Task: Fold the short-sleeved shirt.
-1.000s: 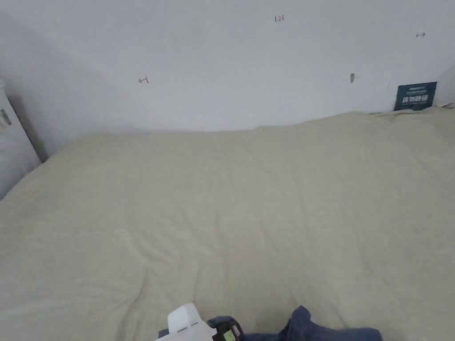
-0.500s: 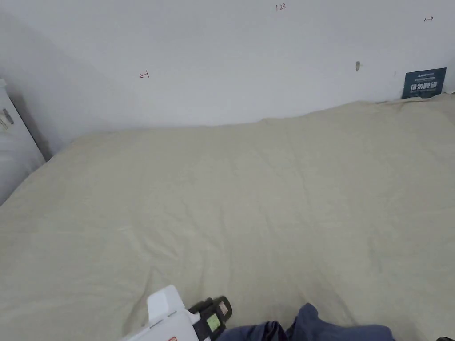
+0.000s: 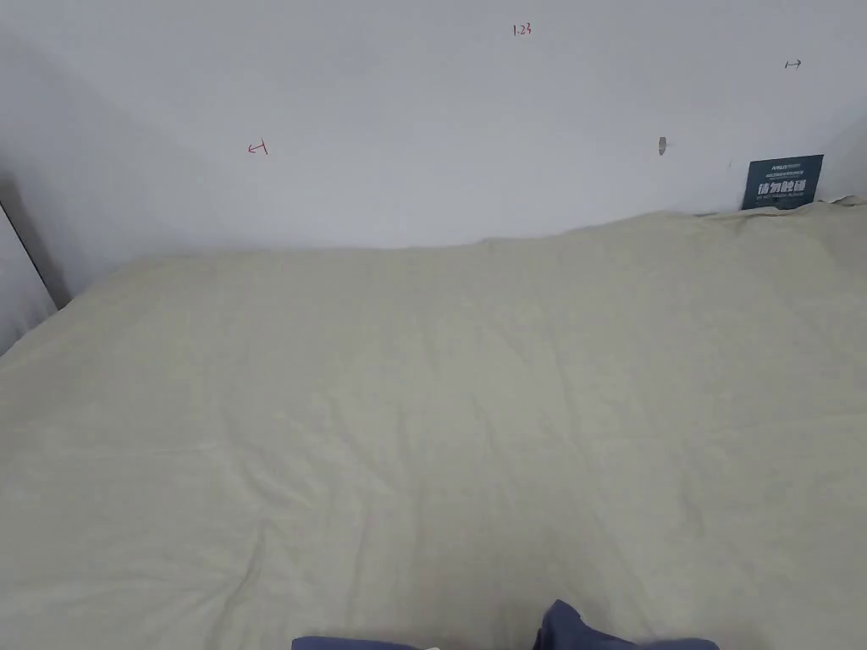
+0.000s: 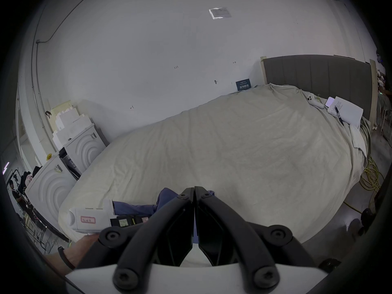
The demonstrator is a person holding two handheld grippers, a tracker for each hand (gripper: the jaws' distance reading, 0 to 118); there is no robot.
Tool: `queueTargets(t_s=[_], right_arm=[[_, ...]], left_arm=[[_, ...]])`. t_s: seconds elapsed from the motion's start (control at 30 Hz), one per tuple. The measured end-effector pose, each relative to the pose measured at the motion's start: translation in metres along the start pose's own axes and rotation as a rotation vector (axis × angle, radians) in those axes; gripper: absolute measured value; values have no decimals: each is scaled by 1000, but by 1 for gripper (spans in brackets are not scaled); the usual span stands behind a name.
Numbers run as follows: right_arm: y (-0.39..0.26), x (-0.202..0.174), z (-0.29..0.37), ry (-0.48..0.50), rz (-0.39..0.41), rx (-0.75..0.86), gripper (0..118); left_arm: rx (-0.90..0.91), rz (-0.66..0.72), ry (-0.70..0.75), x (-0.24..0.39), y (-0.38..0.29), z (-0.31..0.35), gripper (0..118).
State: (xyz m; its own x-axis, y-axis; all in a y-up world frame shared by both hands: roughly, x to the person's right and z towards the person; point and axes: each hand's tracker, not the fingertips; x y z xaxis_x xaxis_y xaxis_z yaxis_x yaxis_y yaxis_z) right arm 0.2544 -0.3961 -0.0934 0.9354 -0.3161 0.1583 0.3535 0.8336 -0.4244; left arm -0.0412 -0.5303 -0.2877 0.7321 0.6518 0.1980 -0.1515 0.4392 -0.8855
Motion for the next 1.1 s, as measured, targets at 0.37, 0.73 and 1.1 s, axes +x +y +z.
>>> queueTargets(t_s=[0.37, 0.73, 1.1], right_arm=[[15, -36, 6, 85, 103, 46, 0], [16, -79, -10, 192, 189, 21, 0], [14, -78, -3, 173, 228, -14, 0]], left_arm=[[168, -101, -46, 10, 26, 113, 4], [385, -142, 288, -66, 11, 222, 8], [336, 214, 31, -124, 16, 154, 100]])
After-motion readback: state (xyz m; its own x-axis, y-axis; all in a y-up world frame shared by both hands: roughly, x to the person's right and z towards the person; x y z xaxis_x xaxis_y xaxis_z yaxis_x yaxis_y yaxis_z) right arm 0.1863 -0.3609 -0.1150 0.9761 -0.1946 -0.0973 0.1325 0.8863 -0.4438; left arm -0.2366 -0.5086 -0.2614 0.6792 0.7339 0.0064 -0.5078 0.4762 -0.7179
